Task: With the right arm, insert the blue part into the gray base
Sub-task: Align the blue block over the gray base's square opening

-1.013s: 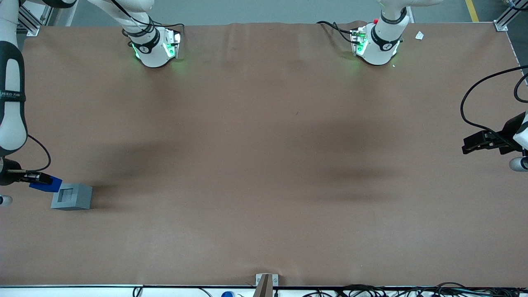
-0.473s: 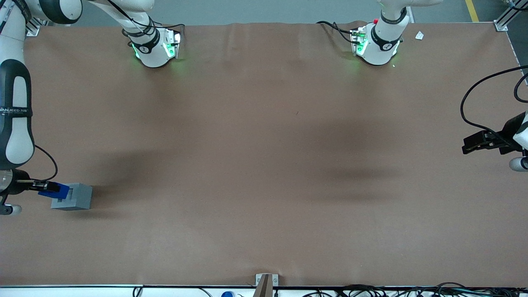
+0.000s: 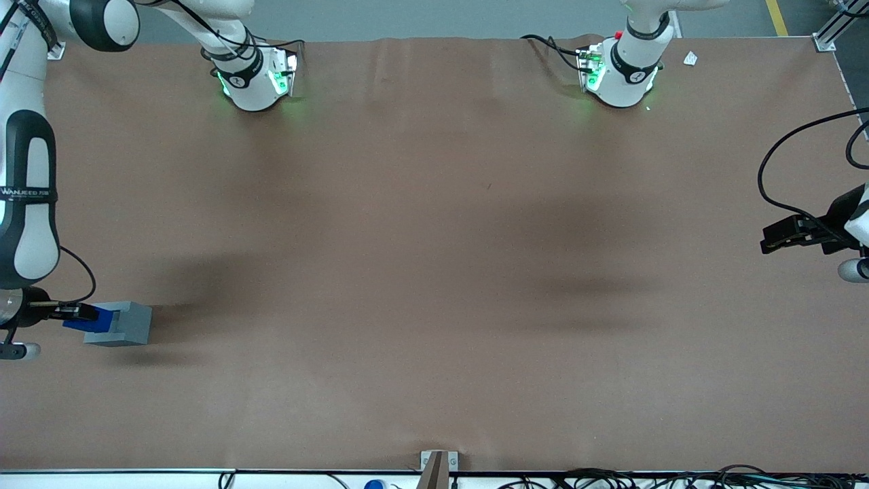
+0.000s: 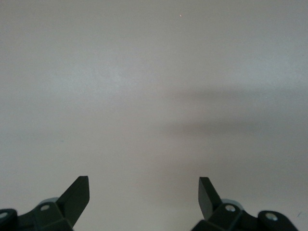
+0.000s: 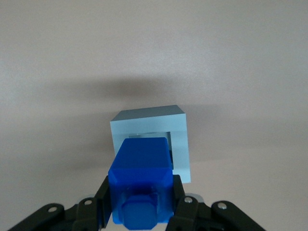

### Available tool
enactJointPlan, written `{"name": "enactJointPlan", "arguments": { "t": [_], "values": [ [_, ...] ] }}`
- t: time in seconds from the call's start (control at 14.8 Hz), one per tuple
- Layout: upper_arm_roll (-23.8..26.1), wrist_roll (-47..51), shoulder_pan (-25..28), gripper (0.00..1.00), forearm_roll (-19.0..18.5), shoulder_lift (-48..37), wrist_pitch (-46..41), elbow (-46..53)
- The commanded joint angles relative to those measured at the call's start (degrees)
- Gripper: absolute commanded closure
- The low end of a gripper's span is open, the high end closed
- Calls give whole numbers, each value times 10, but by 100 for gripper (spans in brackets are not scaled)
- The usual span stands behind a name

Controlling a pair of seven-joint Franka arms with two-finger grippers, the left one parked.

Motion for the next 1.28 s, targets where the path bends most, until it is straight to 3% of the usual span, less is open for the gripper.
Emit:
{"name": "enactJointPlan", "arguments": {
  "t": [0.0,1.22],
  "values": [
    [-9,-46,5,100,6,12,-7,13],
    [-10,-38,5,100,13,12,-1,-3]
  ]
}}
